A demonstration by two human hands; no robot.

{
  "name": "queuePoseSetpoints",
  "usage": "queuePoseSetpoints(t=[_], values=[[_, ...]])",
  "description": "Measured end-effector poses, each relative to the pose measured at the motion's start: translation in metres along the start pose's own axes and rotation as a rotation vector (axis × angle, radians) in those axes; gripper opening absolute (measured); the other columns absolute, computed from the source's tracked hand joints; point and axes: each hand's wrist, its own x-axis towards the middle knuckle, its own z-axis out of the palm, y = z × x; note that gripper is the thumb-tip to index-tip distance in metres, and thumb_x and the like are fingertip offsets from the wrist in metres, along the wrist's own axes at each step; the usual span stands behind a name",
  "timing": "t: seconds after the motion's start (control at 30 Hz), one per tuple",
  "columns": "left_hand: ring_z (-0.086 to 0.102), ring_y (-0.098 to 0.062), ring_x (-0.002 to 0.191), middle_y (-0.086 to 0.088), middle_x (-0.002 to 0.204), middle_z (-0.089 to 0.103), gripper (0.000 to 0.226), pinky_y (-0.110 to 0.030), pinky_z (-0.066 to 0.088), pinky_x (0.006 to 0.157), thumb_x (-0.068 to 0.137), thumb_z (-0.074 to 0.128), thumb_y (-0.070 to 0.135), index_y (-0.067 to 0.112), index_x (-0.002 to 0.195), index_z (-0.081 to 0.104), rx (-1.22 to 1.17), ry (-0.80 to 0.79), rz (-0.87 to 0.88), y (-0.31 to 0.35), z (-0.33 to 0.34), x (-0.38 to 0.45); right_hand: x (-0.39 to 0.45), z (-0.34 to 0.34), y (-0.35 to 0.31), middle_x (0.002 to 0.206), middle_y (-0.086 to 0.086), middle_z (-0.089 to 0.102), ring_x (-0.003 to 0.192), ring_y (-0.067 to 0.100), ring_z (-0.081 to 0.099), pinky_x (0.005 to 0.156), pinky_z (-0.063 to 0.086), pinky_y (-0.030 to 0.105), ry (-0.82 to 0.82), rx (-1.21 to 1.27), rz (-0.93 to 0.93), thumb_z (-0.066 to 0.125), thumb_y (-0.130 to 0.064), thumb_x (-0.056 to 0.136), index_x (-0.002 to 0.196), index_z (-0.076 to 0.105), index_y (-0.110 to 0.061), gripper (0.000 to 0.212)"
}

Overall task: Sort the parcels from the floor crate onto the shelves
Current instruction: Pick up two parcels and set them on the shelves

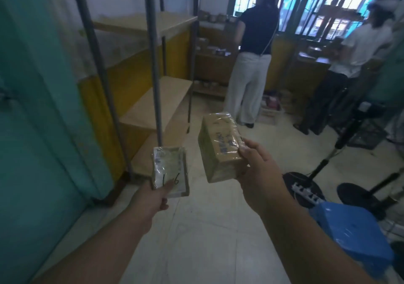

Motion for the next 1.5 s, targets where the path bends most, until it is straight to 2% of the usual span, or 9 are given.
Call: queuePoseSetpoints(t=[0.13,0.5,0.73,0.87,0.97,1.1,1.2,1.37,1.5], values=[[0.057,-0.028,0.081,-0.011,0.113,0.068,0.058,-0.035,0.052,0.058,0.069,0.082,0.041,0.024,0.120,0.061,-0.012,-0.072,0.010,0.041,0.083,0.084,0.083,-0.046,-0.026,0.110,0.012,0.073,0.098,0.029,0.072,0.080,0.055,0.042,0.062,0.000,-0.044,0.050,-0.015,0.100,0.128,0.060,-0.013,0.030],[0.052,-0.023,0.071,-0.026,0.120,0.061,0.037,-0.034,0.053,0.062,0.087,0.075,0.030,0.013,0.117,0.059,-0.072,0.040,0.119,0.181,0.221,0.280,0.359,-0.092,-0.113,0.100,0.006,0.076,0.086,0.020,0.073,0.067,0.053,0.036,-0.030,0.080,-0.070,0.051,-0.013,0.099,0.121,0.063,-0.014,0.026],[0.058,-0.021,0.072,-0.011,0.105,0.068,0.032,-0.045,0.057,0.078,0.087,0.075,0.036,0.015,0.107,0.062,-0.006,0.101,0.283,0.287,0.250,0.403,0.536,-0.065,-0.133,0.123,0.015,0.069,0.112,0.033,0.067,0.094,0.053,0.055,-0.126,0.165,-0.075,0.059,-0.021,0.092,0.131,0.059,-0.015,0.040],[0.070,-0.025,0.082,-0.008,0.112,0.069,0.059,-0.047,0.060,0.080,0.076,0.078,0.050,0.017,0.121,0.059,-0.021,0.121,0.293,0.341,0.265,0.452,0.612,-0.061,-0.161,0.129,0.017,0.065,0.120,0.037,0.062,0.097,0.051,0.056,-0.226,0.182,-0.109,0.060,-0.026,0.086,0.136,0.055,-0.013,0.052],[0.069,-0.028,0.090,-0.009,0.110,0.070,0.040,-0.042,0.057,0.077,0.085,0.076,0.034,0.015,0.117,0.061,-0.060,0.145,0.342,0.376,0.282,0.479,0.663,-0.056,-0.181,0.135,0.023,0.059,0.126,0.043,0.055,0.094,0.051,0.054,-0.319,0.231,-0.166,0.065,-0.029,0.084,0.139,0.052,-0.007,0.061],[0.063,-0.028,0.095,-0.011,0.113,0.065,0.026,-0.044,0.056,0.087,0.087,0.075,0.020,0.010,0.108,0.061,-0.195,0.289,0.386,0.423,0.298,0.516,0.737,-0.039,-0.205,0.133,0.023,0.061,0.127,0.045,0.054,0.108,0.038,0.066,-0.439,0.311,-0.148,0.065,-0.026,0.087,0.136,0.056,-0.009,0.053],[0.062,-0.027,0.087,-0.016,0.109,0.063,0.029,-0.045,0.057,0.084,0.088,0.074,0.019,0.005,0.108,0.058,-0.226,0.481,0.419,0.458,0.302,0.536,0.793,-0.027,-0.218,0.131,0.019,0.063,0.124,0.039,0.059,0.104,0.046,0.060,-0.649,0.281,-0.109,0.059,-0.023,0.094,0.136,0.056,-0.010,0.044],[0.059,-0.022,0.073,-0.006,0.081,0.057,0.020,-0.047,0.054,0.087,0.087,0.072,0.021,0.010,0.086,0.056,-0.170,0.775,0.513,0.505,0.303,0.520,0.842,0.015,-0.240,0.135,0.021,0.059,0.129,0.044,0.052,0.110,0.034,0.060,-0.858,0.341,-0.047,0.059,-0.030,0.095,0.138,0.053,-0.008,0.049],[0.068,-0.025,0.070,-0.007,0.089,0.066,0.032,-0.054,0.056,0.088,0.087,0.072,0.031,0.006,0.101,0.059,-0.058,1.036,0.551,0.526,0.278,0.479,0.844,0.065,-0.242,0.131,0.018,0.063,0.125,0.039,0.057,0.105,0.043,0.060,-1.040,0.426,0.070,0.048,-0.026,0.102,0.134,0.057,-0.010,0.038]])
